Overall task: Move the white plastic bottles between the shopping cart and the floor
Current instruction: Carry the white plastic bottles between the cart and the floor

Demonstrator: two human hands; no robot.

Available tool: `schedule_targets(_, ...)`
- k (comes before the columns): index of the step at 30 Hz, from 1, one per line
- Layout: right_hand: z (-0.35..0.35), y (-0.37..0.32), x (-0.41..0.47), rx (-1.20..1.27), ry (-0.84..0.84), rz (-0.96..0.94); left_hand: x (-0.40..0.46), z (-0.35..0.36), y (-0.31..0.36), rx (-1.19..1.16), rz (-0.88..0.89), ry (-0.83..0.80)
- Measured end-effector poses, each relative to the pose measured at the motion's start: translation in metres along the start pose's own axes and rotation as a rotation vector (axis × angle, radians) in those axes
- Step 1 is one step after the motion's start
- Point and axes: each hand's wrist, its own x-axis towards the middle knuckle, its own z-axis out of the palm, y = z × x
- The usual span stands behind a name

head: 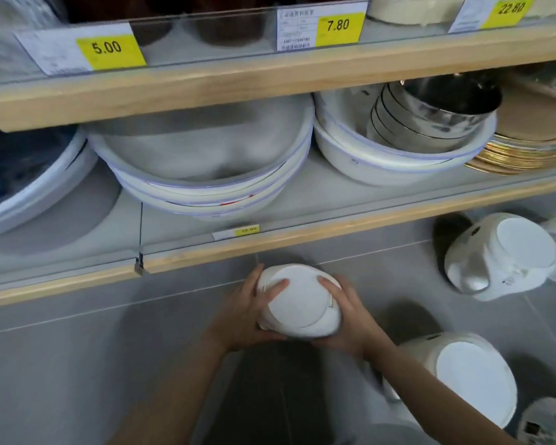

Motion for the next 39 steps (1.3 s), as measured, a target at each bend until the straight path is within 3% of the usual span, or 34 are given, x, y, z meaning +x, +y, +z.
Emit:
schedule_targets(2, 0.003, 0.000, 0.002, 0.057, 0.063, -0.013, 0.003, -0.001, -0.003, -0.009, 0.019, 0.002)
schedule_targets(5, -0.009, -0.007, 0.007, 0.168, 0.011, 0.029, 0.006, -0.024, 0.004, -0.012, -0.034, -0.047)
schedule_targets(11, -0.088, -0.091, 0.020, 0.223, -0.025, 0.083, 0.004, -0.137, 0.038, -0.033, -0.112, -0.093)
schedule_targets(20, -0.242, -0.332, 0.011, 0.197, -0.138, 0.121, -0.088, -0.392, 0.123, -0.094, -0.181, 0.020)
schedule_targets(28, -0.336, -0.559, -0.021, 0.147, -0.346, -0.050, -0.235, -0.575, 0.201, -0.186, -0.346, 0.158)
schedule_targets(34, -0.335, -0.653, -0.040, 0.071, -0.504, -0.247, -0.340, -0.617, 0.233, -0.190, -0.465, 0.318)
schedule_targets(39, -0.289, -0.713, -0.048, 0.085, -0.732, -0.338, -0.424, -0.608, 0.241, -0.193, -0.695, 0.379)
